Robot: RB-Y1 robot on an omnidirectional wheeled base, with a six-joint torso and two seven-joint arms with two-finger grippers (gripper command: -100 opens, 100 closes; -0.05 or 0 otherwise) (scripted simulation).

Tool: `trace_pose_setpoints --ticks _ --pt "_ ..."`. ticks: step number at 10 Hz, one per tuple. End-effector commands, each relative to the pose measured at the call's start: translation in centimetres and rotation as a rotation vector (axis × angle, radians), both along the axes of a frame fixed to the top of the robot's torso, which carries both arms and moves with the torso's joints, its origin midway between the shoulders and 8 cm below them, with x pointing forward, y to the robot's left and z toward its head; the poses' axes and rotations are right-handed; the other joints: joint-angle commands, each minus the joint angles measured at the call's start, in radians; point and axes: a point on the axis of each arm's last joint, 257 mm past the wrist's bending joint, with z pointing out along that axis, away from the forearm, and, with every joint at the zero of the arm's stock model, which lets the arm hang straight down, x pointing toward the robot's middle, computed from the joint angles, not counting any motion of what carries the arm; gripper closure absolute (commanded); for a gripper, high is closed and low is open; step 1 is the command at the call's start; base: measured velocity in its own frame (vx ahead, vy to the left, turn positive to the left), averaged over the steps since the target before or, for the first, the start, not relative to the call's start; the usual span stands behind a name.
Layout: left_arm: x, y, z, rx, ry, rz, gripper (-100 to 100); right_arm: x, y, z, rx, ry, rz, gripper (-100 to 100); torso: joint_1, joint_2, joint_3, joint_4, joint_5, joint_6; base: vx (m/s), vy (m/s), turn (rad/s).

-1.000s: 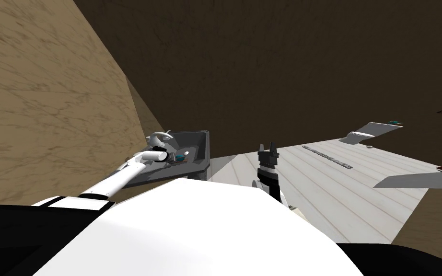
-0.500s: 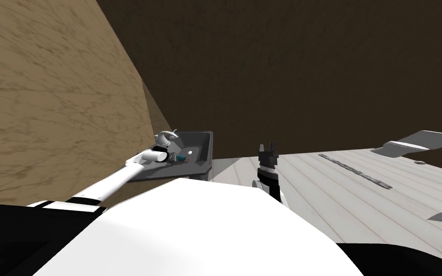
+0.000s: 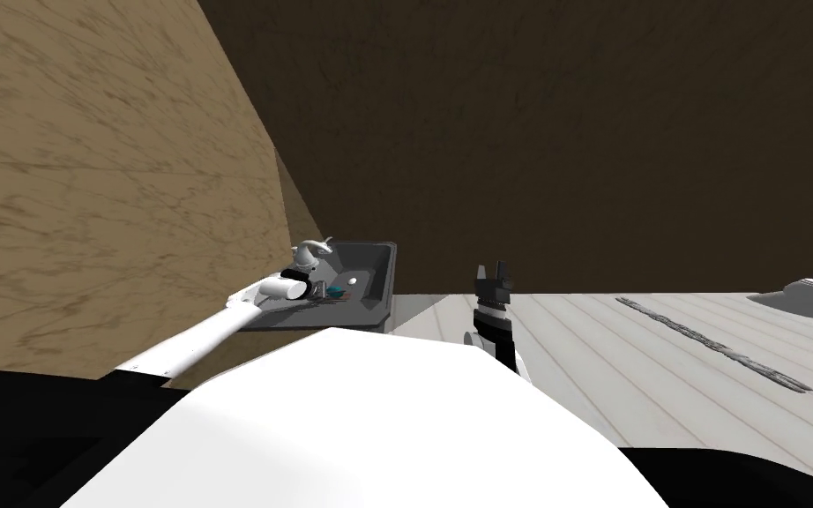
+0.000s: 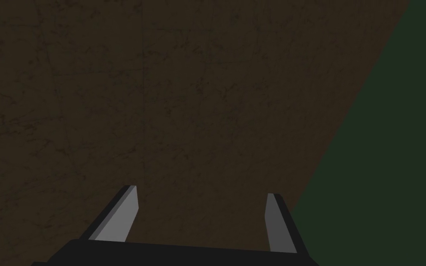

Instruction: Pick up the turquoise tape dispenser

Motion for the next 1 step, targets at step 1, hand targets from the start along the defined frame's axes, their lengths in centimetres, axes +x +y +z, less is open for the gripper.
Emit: trace_pose_setpoints --ticks 1 --pt "0.0 0.0 0.0 0.0 0.0 0.0 0 0.0 0.0 0.0 0.0 0.0 0.0 0 0.0 0.0 0.0 0.0 0.0 0.0 0.0 0.0 0.0"
